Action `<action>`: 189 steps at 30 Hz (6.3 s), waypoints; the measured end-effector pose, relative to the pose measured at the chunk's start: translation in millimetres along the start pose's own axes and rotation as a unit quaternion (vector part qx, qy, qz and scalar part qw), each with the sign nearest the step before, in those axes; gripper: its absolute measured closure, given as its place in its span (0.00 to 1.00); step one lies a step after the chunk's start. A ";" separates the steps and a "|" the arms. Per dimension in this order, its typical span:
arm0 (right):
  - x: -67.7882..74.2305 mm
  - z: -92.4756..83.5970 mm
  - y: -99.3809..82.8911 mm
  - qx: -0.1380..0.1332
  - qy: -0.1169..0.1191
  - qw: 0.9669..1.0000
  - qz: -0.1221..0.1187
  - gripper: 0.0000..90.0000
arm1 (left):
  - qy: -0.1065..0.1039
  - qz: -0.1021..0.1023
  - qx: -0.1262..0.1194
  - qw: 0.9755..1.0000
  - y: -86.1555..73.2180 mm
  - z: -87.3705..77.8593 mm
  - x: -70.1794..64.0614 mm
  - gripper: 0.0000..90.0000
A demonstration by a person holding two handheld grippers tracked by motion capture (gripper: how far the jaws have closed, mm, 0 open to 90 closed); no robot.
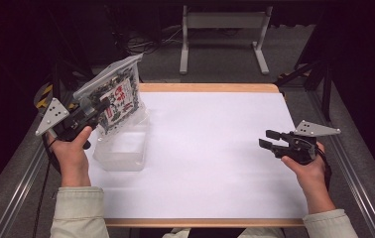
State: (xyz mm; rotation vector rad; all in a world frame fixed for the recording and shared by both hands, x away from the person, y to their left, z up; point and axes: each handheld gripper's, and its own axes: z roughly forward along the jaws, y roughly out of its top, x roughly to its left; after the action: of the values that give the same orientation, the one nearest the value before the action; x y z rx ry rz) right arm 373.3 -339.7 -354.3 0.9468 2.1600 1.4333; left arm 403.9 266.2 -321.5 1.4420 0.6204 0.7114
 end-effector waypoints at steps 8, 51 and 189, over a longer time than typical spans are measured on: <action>-1.0 -0.5 -0.2 -0.001 0.000 1.000 0.000 0.58 | -0.020 -0.003 0.003 1.000 -9.4 2.1 1.9 0.81; 0.0 13.5 5.7 0.001 0.017 1.000 -0.007 0.56 | 0.003 -0.071 0.070 0.995 -49.6 -7.0 16.7 0.80; 7.3 26.9 -80.0 0.054 0.024 0.998 -0.018 0.29 | -0.143 -0.019 0.231 0.962 -126.7 77.0 -169.4 0.08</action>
State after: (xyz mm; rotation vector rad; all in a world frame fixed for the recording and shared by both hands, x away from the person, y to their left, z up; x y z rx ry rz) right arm 359.3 -337.1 -437.9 0.9148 2.2971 1.3473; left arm 358.8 88.1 -451.7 1.9162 0.6068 0.3232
